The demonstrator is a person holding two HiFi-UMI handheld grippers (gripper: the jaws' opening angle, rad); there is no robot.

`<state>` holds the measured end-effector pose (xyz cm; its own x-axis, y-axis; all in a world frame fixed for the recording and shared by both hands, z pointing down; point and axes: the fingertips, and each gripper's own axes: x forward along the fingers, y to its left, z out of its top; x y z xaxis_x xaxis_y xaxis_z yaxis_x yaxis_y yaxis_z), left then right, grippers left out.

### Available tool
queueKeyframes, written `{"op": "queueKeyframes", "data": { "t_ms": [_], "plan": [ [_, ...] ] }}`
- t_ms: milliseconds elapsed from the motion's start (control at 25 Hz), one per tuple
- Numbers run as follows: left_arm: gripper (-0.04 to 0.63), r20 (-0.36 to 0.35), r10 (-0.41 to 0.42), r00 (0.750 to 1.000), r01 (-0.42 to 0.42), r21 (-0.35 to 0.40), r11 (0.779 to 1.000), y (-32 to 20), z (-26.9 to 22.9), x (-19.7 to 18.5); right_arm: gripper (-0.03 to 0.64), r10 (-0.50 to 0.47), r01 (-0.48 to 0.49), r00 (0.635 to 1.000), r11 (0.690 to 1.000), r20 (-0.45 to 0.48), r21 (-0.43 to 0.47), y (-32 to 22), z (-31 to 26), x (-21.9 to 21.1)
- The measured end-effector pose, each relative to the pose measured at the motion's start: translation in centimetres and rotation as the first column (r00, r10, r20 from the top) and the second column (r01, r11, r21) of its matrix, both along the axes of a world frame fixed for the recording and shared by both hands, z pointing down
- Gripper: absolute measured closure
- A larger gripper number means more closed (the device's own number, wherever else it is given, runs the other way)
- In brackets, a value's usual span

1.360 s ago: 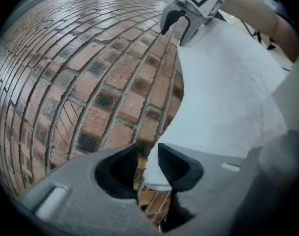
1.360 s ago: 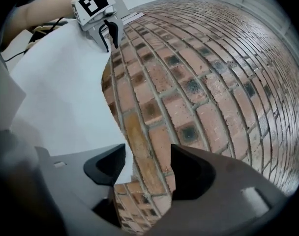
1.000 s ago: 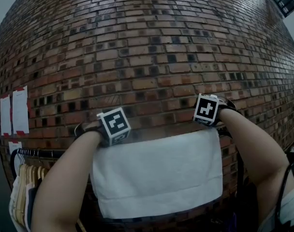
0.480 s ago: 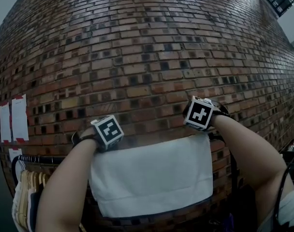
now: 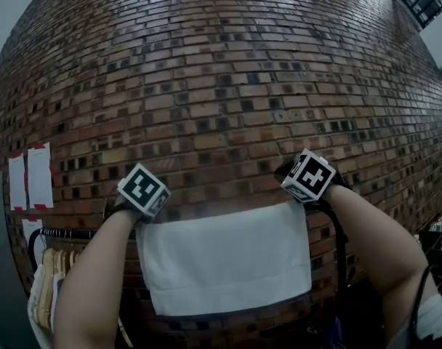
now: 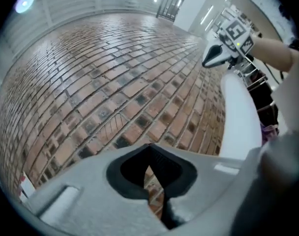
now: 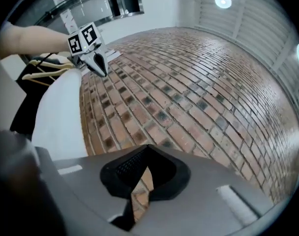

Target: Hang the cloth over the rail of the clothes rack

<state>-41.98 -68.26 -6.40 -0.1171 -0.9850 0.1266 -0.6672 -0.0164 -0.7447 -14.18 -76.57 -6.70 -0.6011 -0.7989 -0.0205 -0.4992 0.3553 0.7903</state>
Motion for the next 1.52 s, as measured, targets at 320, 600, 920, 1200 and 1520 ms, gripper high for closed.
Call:
{"op": "queueKeyframes", "data": {
  "t_ms": [320, 600, 920, 1200, 1520],
  "plan": [
    [0.594, -0.192, 0.111, 0.975, -0.093, 0.098, 0.991, 8.2, 3.9, 4.8, 0.615, -0.155, 0.159, 0.983, 0.987, 0.101, -0.035, 6.9, 4.1, 1.7],
    [0.594, -0.384, 0.258, 0.886, -0.264, 0.038, 0.964, 14.6, 15.4, 10.5, 0.615, -0.385, 0.439, 0.893, 0.860, 0.233, -0.262, 14.8, 15.7, 1.6],
    [0.594, -0.550, 0.376, 0.746, -0.459, -0.017, 0.888, 24.1, 28.2, 17.6, 0.615, -0.500, 0.635, 0.773, 0.615, 0.391, -0.468, 27.6, 30.8, 1.3],
    [0.594, -0.642, 0.456, 0.616, -0.587, 0.012, 0.809, 34.8, 37.0, 22.1, 0.615, -0.508, 0.669, 0.743, 0.528, 0.436, -0.523, 40.7, 38.4, 1.0],
    [0.594, -0.737, 0.417, 0.532, -0.636, -0.024, 0.771, 50.0, 45.9, 24.2, 0.615, -0.431, 0.686, 0.727, 0.433, 0.535, -0.585, 56.9, 46.0, 1.1]
  ]
}}
